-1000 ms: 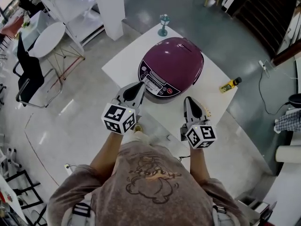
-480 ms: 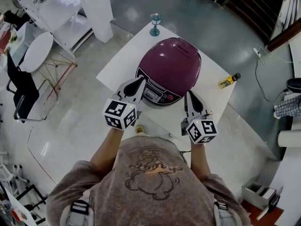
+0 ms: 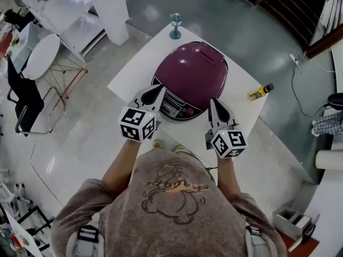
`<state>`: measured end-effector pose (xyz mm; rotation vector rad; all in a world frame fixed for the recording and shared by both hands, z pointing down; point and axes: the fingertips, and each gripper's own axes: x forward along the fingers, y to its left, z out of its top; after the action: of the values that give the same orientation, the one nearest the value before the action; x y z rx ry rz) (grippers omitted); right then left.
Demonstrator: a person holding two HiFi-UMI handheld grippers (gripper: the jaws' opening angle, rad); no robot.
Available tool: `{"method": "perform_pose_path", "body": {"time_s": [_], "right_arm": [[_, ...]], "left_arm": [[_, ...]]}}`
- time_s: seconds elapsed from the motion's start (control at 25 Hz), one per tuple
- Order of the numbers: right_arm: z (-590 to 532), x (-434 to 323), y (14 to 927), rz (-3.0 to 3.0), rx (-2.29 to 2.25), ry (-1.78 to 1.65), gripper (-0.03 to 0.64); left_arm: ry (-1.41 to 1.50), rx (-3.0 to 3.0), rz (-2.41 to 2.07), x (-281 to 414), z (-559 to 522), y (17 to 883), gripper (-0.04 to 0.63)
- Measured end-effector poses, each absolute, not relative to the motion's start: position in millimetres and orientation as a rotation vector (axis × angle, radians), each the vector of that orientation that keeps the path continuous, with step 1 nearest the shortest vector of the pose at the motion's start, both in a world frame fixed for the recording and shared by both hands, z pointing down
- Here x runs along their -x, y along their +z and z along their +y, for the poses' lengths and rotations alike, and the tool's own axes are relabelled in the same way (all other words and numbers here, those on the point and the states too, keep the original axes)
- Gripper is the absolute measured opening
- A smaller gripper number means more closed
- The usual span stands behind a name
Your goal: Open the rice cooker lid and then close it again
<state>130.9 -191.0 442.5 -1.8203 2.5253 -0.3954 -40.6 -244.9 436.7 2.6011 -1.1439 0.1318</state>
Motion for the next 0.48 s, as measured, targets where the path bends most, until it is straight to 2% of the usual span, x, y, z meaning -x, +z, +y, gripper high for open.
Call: {"method": "perform_pose_path", "body": {"time_s": [0.48], "right_arm": [[-204, -140, 449, 2.597, 1.748, -0.395, 0.003]], "left_arm": [[0.239, -2.579, -1.129, 26, -241, 456, 0.021]]}}
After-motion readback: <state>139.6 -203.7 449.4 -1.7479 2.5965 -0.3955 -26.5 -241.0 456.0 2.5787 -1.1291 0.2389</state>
